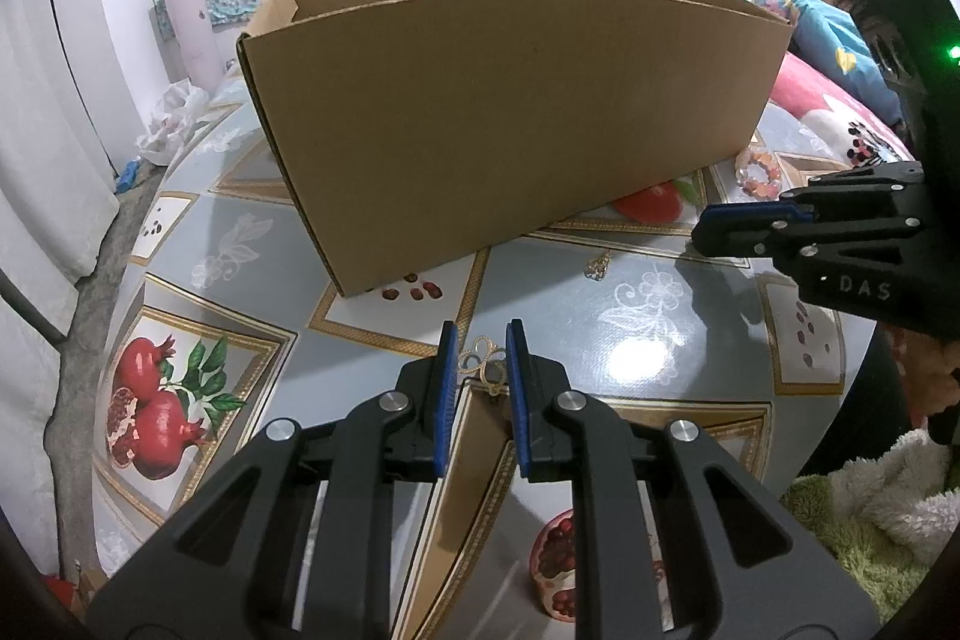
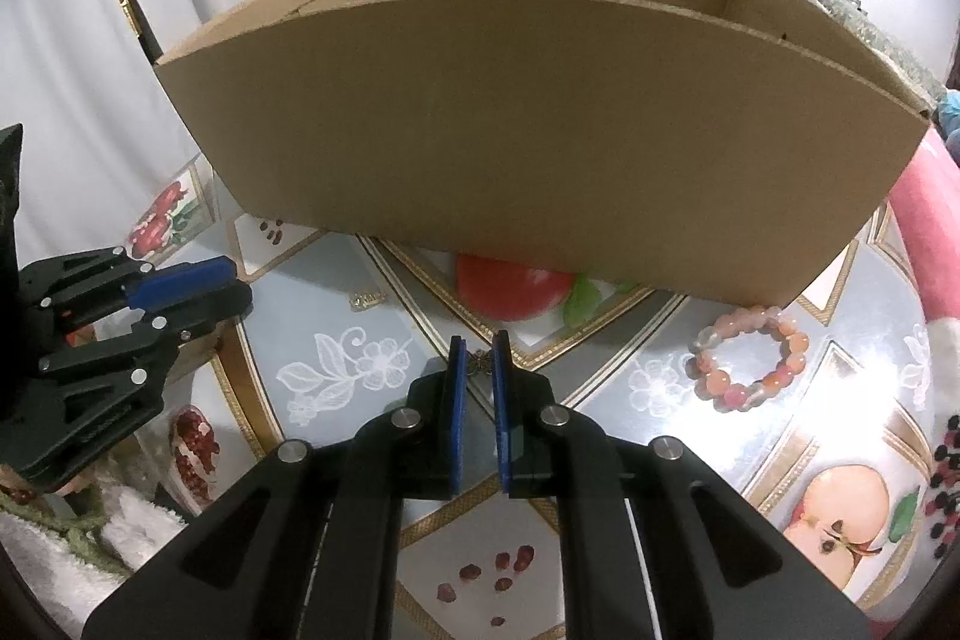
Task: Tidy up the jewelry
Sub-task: 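Carry both gold charms into the box and open both grippers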
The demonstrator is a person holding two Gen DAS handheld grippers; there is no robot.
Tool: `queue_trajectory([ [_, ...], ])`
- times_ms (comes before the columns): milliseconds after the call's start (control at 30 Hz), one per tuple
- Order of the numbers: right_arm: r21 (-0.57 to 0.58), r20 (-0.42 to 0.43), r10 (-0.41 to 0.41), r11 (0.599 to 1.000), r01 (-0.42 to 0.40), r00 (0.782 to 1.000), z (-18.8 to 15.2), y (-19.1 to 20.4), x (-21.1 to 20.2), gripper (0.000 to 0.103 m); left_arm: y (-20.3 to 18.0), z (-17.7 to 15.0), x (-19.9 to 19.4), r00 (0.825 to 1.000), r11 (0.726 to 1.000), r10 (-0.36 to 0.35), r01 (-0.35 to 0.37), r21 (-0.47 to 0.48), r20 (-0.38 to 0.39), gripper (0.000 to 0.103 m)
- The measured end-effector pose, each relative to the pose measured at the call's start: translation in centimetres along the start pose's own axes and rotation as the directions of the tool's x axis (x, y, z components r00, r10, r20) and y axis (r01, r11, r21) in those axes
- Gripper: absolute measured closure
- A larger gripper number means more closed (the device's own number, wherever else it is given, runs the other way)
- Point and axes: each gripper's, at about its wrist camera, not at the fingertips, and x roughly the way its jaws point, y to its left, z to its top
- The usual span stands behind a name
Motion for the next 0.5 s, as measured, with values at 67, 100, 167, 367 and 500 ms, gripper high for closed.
queue_trajectory([
  [67, 0.002, 0.007, 0.003, 1.0, -0.003, 1.0, 0.0, -0.1, -0.6, 0.094, 0.0, 0.1, -0.3, 1.0, 1.0, 0.0, 0.0, 0.003, 0.006, 0.088],
  [100, 0.002, 0.012, 0.003, 1.0, -0.003, 1.0, 0.0, -0.1, -0.9, 0.094, -0.1, 0.2, -0.5, 1.0, 1.0, 0.001, -0.001, 0.009, 0.008, 0.088],
  [167, 0.0, 0.025, 0.004, 1.0, -0.004, 1.0, 0.0, -0.2, -1.8, 0.094, -0.2, 0.3, -1.1, 1.0, 1.0, 0.002, -0.003, 0.015, 0.017, 0.088],
  [367, -0.003, 0.091, 0.033, 0.999, -0.033, 0.995, 1.0, -0.4, -5.6, 0.094, -0.2, 1.4, -4.0, 0.997, 1.0, -0.025, 0.024, 0.009, 0.077, 0.088],
  [500, -0.032, 0.183, 0.062, 0.998, -0.057, 0.981, 3.2, -0.2, -9.0, 0.094, 0.0, 3.9, -7.4, 0.982, 0.998, -0.053, 0.05, 0.024, 0.184, 0.088],
])
